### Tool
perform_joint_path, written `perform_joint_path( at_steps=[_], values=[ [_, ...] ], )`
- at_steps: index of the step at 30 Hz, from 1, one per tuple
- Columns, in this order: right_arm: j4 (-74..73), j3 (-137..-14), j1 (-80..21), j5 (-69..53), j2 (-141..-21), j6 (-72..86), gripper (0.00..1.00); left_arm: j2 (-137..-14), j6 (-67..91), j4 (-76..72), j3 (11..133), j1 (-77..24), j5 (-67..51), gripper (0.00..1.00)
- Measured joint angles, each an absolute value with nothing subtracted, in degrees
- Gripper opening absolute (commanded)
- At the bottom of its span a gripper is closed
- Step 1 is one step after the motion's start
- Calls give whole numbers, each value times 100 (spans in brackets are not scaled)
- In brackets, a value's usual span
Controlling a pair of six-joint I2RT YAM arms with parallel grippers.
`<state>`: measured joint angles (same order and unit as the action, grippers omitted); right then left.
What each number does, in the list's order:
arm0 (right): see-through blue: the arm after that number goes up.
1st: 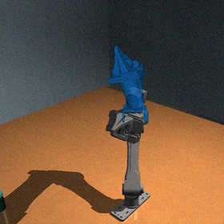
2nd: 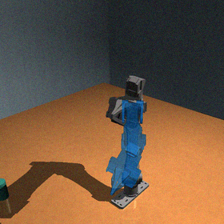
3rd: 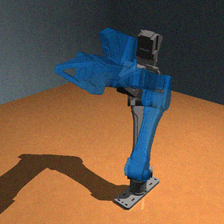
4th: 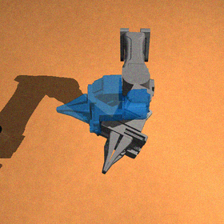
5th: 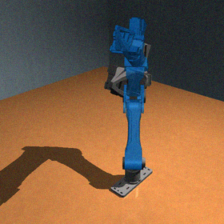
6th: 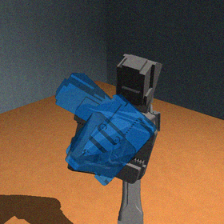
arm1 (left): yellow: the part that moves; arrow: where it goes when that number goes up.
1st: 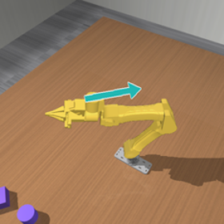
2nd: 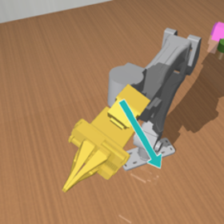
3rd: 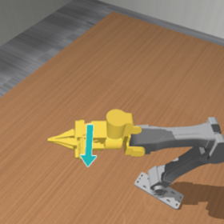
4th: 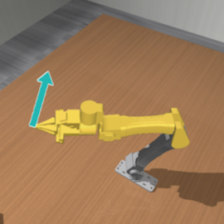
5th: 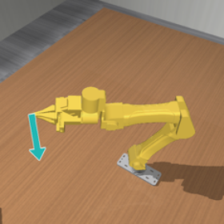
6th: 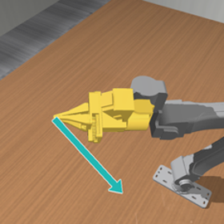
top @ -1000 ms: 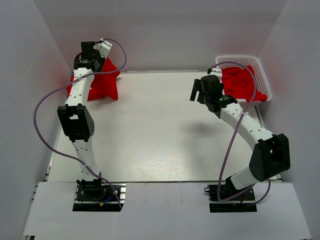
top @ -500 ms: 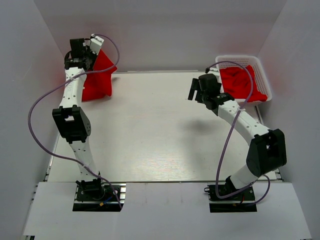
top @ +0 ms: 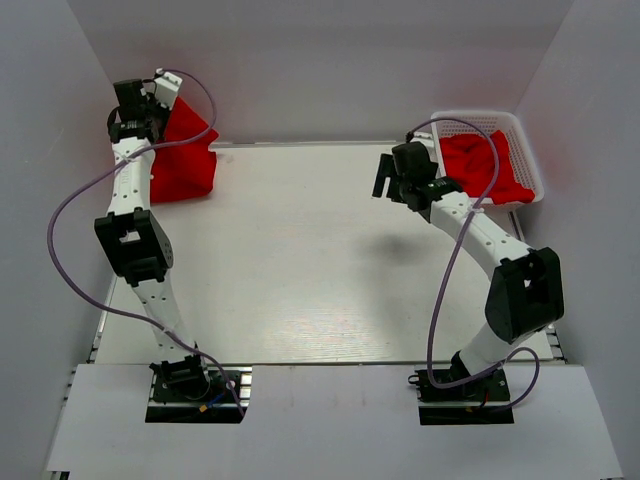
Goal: Fold and stack the t-shirts
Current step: Put the neatly folded tshirt into the corner of the board with the left arm
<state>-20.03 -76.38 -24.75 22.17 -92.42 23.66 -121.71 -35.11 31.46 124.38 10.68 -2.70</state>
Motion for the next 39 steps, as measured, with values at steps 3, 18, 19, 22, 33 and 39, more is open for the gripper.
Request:
perform_joint_path(
  at_steps=[3,18,19,22,33,39],
  values=[
    [-2058,-7789,-2475,2217,-9376,2362,90,-12335,-3531,3052,12438,1197,-298,0],
    [-2324,-8237,-2475,2099,-9738,2364,90,-13124,-3562,2521,12446,1507,-388,11],
    [-2338,-8254,-2475,2086,-9760,2364,90,-13139,-3542,2473,12446,1511,-366,18],
    [-2394,-8315,-2475,2053,-9810,2362,90,-13187,-3507,2309,12446,1511,-266,64],
    [-2464,-8552,-2477,1815,-9981,2357,90,-13277,-3030,2045,12682,1511,-222,100],
    [-2482,-8552,-2477,1634,-9981,2355,90,-13277,-2816,2045,12689,1485,-423,100]
  ],
)
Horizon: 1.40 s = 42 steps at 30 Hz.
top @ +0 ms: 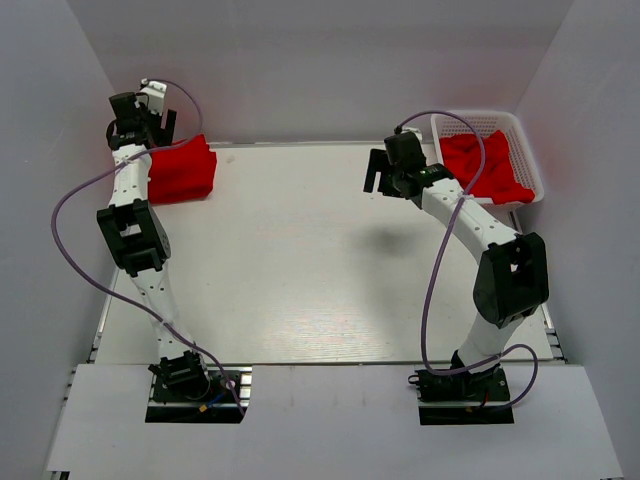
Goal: Fold and stack the t-shirts
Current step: Put the neatly folded tshirt into the corner of the board with the left arm
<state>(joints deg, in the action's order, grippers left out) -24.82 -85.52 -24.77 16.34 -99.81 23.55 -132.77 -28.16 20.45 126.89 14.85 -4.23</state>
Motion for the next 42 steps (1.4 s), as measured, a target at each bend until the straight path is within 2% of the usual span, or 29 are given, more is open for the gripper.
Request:
perform_joint_path(
  at_steps=[8,14,20,29,33,42],
  values=[
    [-2517,-8552,-2477,1588,-9981,2353,90,-13275,-2320,2128,12580,1385,-797,100],
    [-2475,-8333,-2475,1546,-9819,2375,90,-13041,-1372,2897,12394,1181,-895,100],
    [-2390,-7544,-2475,1393,-9063,2512,90,-11646,49,3308,10678,401,-1249,100],
    [-2373,-5942,-2475,880,-7483,2709,90,-8702,1339,3284,7415,-2003,-847,100],
    [-2379,-5188,-2475,703,-6838,2860,90,-8016,1872,3389,6296,-2792,-419,100],
    [-2340,-4451,-2475,556,-5754,2974,90,-7376,2307,3946,6178,-3247,888,100]
  ],
)
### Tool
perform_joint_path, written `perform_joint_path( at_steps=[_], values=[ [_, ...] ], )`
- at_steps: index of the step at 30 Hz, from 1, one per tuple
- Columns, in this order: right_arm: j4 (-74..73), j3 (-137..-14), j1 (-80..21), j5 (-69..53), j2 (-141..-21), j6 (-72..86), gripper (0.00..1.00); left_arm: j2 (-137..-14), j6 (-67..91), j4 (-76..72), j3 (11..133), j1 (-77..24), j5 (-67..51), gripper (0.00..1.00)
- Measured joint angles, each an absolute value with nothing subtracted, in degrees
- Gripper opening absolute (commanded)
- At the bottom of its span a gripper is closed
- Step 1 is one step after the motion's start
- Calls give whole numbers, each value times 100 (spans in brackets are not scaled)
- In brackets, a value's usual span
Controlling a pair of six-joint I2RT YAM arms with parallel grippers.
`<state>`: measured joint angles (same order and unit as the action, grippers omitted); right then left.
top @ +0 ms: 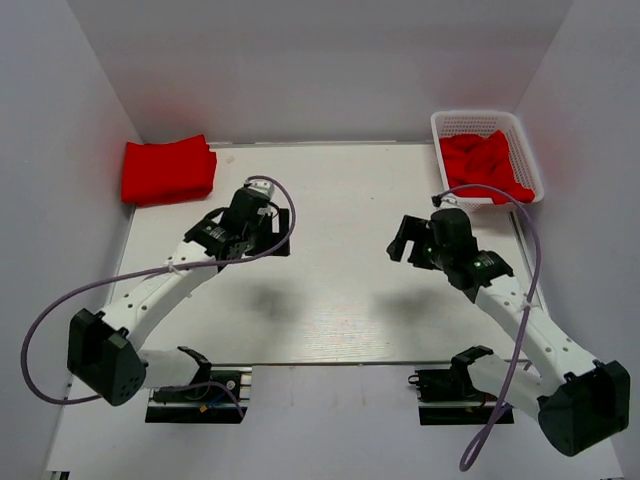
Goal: Fold and stack the t-shirts
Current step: Put the neatly folded tshirt into the corner of the board with the left arm
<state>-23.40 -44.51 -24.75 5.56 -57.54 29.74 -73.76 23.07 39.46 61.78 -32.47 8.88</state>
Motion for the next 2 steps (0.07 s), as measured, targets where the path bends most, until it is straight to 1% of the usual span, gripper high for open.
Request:
perform_joint_path(
  at_steps=[2],
  values=[
    [-2281,-4451,-2475,534,-5682,2974,90,-7231,2340,3951,6206,-3291,1061,100]
  ],
)
